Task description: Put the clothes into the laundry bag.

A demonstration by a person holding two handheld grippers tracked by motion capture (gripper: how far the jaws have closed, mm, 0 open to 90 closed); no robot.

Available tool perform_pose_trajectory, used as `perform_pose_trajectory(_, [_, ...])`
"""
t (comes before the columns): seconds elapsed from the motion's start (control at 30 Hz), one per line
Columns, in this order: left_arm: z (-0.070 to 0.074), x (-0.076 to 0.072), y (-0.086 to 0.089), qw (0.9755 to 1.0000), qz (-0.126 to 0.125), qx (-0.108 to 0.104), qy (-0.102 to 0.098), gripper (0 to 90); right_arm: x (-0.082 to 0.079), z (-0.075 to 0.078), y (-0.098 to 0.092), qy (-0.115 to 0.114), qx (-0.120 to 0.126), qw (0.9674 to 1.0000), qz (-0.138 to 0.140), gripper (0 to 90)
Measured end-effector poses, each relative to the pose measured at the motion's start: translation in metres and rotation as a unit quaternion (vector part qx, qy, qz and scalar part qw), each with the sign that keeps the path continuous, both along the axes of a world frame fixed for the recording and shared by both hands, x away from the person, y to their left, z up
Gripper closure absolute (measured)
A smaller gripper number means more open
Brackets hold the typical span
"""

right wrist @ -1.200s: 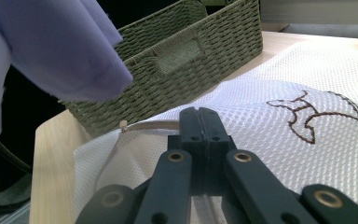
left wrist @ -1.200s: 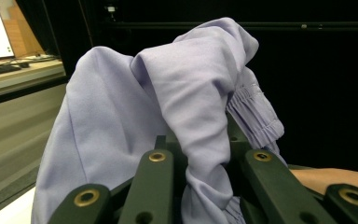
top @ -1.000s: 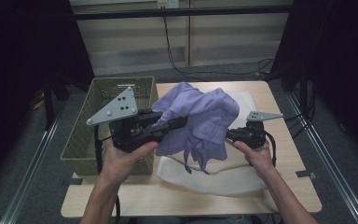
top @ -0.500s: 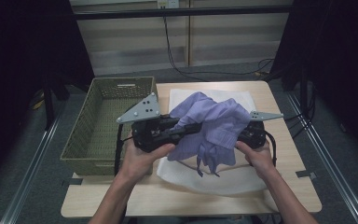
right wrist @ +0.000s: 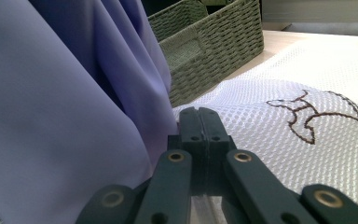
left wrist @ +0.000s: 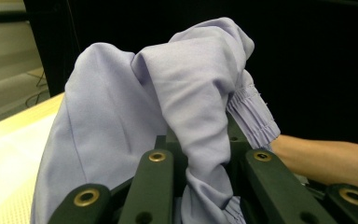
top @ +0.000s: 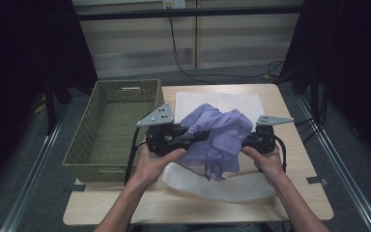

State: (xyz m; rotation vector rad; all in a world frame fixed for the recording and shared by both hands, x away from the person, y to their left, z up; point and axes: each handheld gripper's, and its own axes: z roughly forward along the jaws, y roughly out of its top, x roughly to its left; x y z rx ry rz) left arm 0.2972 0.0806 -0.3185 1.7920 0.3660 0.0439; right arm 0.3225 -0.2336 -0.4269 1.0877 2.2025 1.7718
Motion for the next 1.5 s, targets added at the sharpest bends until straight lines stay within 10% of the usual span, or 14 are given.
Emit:
perform_pose_trajectory(0.63, [-0.052, 0.011, -0.003, 0.9971, 0.022, 0.068, 0.026, 78.9, 0.001, -0.001, 0.0, 0.002, -0.002, 1.0, 0.002, 90.0])
perform_pose_trajectory(1.5, [-0.112, 0.015, -0.04, 0.983, 0.001, 0.175, 0.056, 78.9, 0.0, -0.001, 0.003, 0.005, -0.013, 0.9999, 0.004, 90.0])
